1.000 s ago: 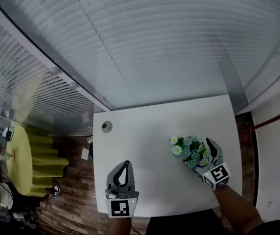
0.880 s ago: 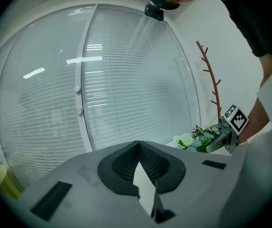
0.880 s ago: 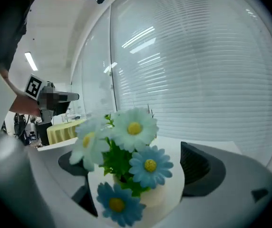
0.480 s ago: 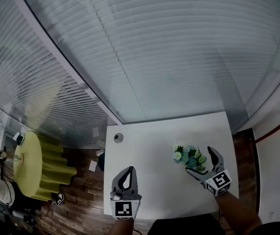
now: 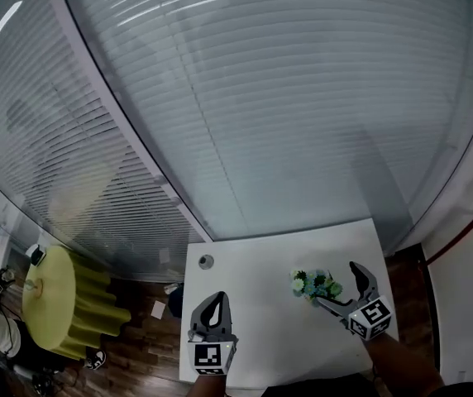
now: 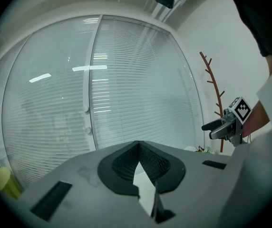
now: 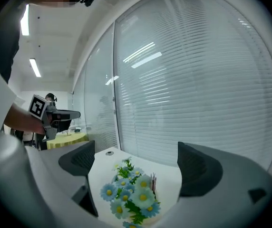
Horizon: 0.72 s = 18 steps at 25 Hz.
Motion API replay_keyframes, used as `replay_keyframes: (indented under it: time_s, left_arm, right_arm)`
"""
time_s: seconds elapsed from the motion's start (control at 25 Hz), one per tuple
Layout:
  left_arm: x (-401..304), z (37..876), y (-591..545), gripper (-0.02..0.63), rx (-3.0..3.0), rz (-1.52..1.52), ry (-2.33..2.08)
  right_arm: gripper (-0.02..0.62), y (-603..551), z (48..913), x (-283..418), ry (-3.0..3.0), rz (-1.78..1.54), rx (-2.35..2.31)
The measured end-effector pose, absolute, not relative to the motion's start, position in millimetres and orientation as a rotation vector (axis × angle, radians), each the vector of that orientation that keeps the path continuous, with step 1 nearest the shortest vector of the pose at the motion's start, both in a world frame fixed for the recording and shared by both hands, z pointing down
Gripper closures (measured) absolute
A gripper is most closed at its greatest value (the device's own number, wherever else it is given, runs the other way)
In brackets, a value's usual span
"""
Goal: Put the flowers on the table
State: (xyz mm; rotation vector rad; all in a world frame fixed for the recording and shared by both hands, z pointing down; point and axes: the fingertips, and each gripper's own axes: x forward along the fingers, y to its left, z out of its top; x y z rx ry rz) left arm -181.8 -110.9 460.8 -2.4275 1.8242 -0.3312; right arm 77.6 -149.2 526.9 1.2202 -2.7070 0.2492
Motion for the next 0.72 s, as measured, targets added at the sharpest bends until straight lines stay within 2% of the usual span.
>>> replay_keyframes:
  time_s: [0.52,0.72]
  left_arm:
    - [-190.9,431.6,-113.2,0.606,-2.383,-0.291,1.786]
    - [-199.1,422.8,-125.3,0.606,-2.366,-0.278,1.809]
  right_arm:
    - [0.049,-142.2,457.4,93.3,-2.785,0.201,1.297]
    - [0.084,-148.5,444.9,90.0,-2.795,0.150,1.279]
